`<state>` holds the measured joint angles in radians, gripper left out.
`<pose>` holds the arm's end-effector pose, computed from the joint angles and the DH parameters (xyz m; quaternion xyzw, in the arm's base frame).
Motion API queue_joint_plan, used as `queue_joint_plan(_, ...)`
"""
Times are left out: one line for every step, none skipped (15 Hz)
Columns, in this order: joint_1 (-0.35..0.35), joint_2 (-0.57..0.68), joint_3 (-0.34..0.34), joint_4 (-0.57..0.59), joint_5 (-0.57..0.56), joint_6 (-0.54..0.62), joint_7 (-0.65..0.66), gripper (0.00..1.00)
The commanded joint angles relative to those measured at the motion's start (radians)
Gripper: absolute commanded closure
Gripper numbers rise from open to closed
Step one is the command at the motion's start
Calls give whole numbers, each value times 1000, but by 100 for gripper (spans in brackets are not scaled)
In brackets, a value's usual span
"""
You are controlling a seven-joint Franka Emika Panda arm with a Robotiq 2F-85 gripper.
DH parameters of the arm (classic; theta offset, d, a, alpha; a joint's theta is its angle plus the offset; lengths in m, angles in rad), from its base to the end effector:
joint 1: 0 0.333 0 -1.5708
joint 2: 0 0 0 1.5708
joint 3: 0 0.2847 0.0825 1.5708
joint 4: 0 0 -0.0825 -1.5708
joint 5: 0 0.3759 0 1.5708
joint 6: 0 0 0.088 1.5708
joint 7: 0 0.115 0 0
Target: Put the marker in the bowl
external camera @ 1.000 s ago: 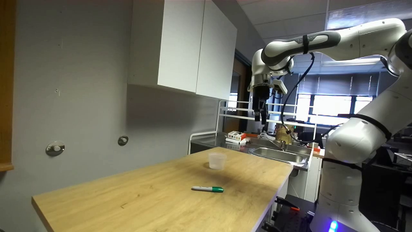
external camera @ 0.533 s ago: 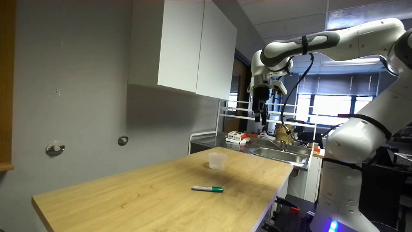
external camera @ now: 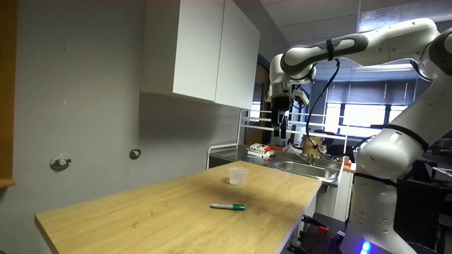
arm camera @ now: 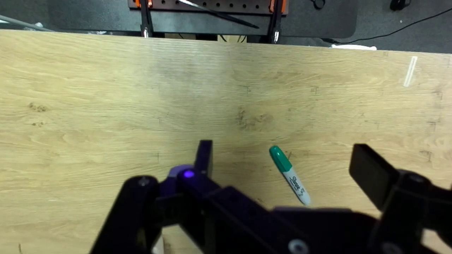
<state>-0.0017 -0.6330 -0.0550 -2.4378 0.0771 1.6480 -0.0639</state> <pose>0.3518 -0.0126 0.4774 -0.9954 -0.0042 0.0756 0.0585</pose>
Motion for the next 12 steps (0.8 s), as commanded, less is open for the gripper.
queue_joint_plan(20,35,34,10,-12,41,-19,0)
queue_joint_plan(27,46,43,10,-15,54,-21,0)
queue_joint_plan(34,54,50,11,-17,62,-23,0)
queue_joint_plan(39,63,57,13,-18,67,-22,0)
queue_joint_plan(44,73,64,16,-20,72,-21,0)
queue_joint_plan(50,84,70,17,-22,79,-20,0)
queue_joint_plan(55,95,75,19,-24,88,-22,0)
queue_joint_plan(60,113,81,22,-27,98,-25,0)
queue_joint_plan(66,127,85,25,-27,106,-27,0)
queue_joint_plan(72,148,91,28,-29,120,-28,0)
queue_joint_plan(78,167,96,31,-29,135,-29,0)
queue_joint_plan(82,190,101,34,-29,151,-30,0)
